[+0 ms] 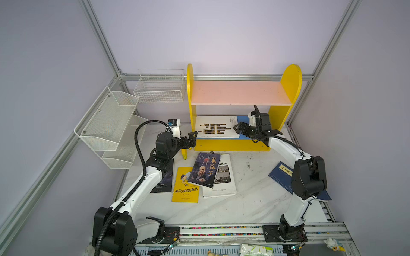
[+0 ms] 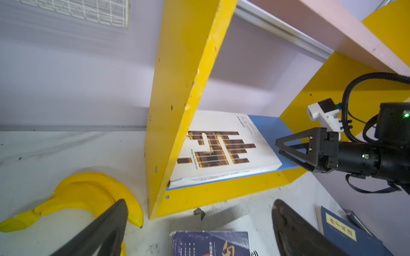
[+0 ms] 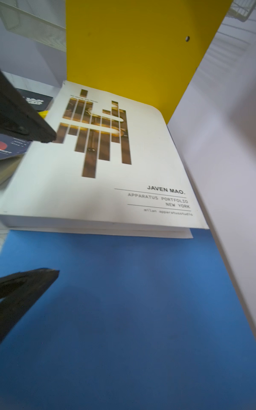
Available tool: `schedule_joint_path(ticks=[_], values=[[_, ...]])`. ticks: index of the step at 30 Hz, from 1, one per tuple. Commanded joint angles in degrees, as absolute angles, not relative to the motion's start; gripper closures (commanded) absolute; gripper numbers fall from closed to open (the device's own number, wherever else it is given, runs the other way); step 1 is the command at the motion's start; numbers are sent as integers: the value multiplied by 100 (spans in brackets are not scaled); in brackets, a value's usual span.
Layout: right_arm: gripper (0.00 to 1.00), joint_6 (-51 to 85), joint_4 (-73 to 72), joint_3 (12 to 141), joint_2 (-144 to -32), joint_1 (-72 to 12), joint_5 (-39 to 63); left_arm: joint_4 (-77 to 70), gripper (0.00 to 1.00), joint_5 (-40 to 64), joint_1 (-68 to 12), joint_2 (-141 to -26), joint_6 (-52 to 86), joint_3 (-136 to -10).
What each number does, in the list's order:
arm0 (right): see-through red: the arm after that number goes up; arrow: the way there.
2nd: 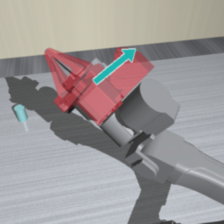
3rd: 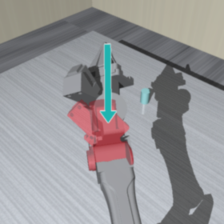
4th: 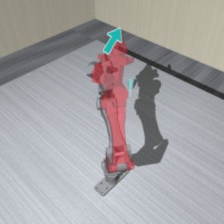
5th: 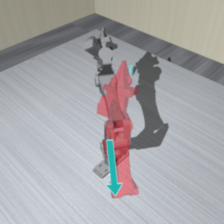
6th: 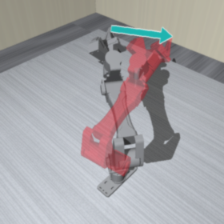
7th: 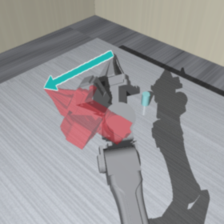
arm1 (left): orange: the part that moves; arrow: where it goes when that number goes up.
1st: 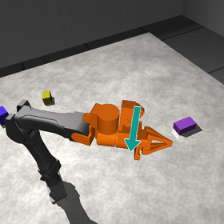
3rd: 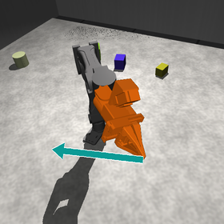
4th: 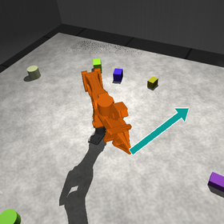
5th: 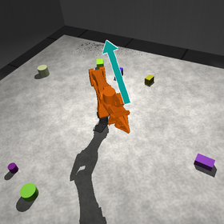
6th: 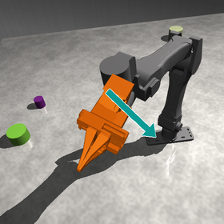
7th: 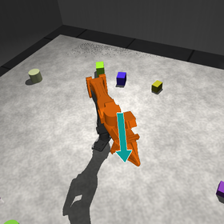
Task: Stacking books/files
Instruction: Move the book to the bookshelf, then move the book.
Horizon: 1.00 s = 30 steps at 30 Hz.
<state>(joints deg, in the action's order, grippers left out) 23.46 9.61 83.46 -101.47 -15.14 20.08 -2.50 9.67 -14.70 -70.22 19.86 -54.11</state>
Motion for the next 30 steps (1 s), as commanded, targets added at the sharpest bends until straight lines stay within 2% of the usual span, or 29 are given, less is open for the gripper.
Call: schedule_joint_path(ticks=[1,7,13,21,30], values=[[10,2095,628,7988,-9021,-1577,1941,418,0,1551,-1494,-6876,1855,-4900],[12,2619,466,6589,-7654,-2004,1855,395,0,1586,-1646,-6900,2573,-4453],[13,3317,110,5410,-7136,-2720,1696,411,0,1599,-1972,-7121,2954,-4082],[17,4100,-881,4788,-7837,-3783,1371,432,0,1067,-2017,-7210,3279,-3513],[22,4304,-1554,4775,-8913,-4266,1279,-42,0,1613,-2004,-7980,3316,-3418]])
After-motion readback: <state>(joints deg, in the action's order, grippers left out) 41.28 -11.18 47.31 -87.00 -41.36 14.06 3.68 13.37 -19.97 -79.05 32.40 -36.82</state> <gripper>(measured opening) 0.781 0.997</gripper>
